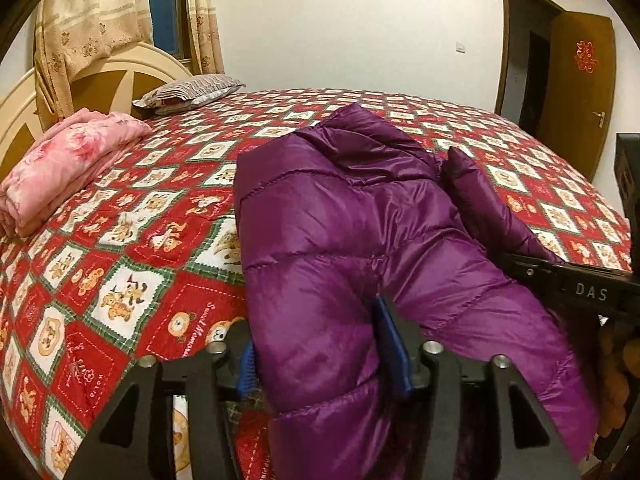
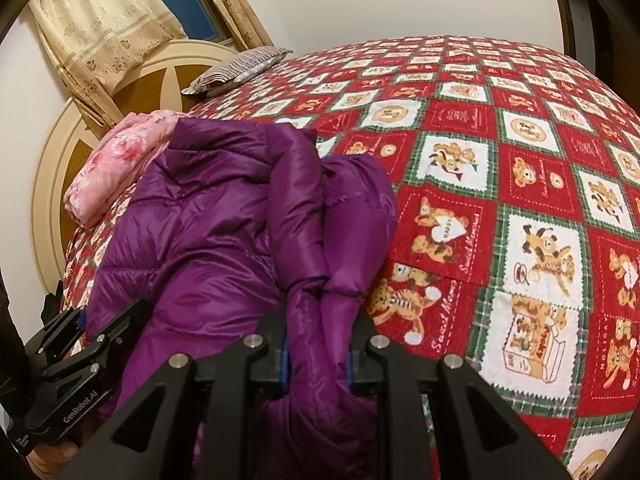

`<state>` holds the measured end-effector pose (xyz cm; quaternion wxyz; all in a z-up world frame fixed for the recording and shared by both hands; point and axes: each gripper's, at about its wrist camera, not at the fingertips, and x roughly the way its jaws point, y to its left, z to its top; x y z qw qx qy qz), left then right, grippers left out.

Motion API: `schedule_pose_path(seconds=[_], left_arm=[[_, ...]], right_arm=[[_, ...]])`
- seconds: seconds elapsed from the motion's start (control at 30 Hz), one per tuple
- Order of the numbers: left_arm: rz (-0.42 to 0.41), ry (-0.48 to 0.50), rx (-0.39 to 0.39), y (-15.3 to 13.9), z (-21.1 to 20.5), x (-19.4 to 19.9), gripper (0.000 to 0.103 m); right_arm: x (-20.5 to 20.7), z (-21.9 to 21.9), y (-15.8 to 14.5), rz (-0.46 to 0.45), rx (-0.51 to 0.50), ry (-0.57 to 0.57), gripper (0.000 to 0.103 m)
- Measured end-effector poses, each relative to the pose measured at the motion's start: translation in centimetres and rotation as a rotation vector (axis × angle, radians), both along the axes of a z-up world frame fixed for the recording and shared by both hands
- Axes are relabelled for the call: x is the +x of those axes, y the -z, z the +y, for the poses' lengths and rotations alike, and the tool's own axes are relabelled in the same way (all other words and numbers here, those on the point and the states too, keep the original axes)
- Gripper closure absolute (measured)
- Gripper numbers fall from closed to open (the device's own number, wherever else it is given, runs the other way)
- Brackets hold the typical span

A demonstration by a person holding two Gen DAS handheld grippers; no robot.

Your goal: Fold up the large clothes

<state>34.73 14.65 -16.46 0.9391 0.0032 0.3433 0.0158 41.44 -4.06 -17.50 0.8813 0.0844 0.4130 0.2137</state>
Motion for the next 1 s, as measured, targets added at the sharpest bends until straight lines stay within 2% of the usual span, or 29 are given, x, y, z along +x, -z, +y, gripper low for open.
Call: schedule_pose_path(seconds=[0.17,0.2,0.3,0.9,0.93,1.0], left_arm=[[-0.009,-0.043,0.041,0.4,0.1,0.0,0.025],[-0.01,-0.052,0.041,0.4,0.2,0.1,0.022],[-0.005,-0.067,0.015,0.7,0.7,0.2,0.017],[-0.002,-0.097,-0.017,1.3,1.2,0.6,0.01],[0.002,-0.104,-0.004,1.1,1.2,0.5,0.01],[-0.012,-0.176,0.08,-1.1,1.0,-0.6,0.01]], right_arm=[[0.2,-0.1,0.5,0.006,-0.007,0.007,0.073],[0.1,-0.1,0.5,0.004,-0.008,0.009,0.069],[0.1,-0.2,0.9,0.001,-0.005,0.022,0.064],[0.0,0.1,1.6,-0.01,-0.038,0.04,0.058],[0.0,0.2,1.6,-0.01,-0.042,0.041,0.058],[-0.2,0.3,1.0,-0.016,-0.079,0.045,0.054]])
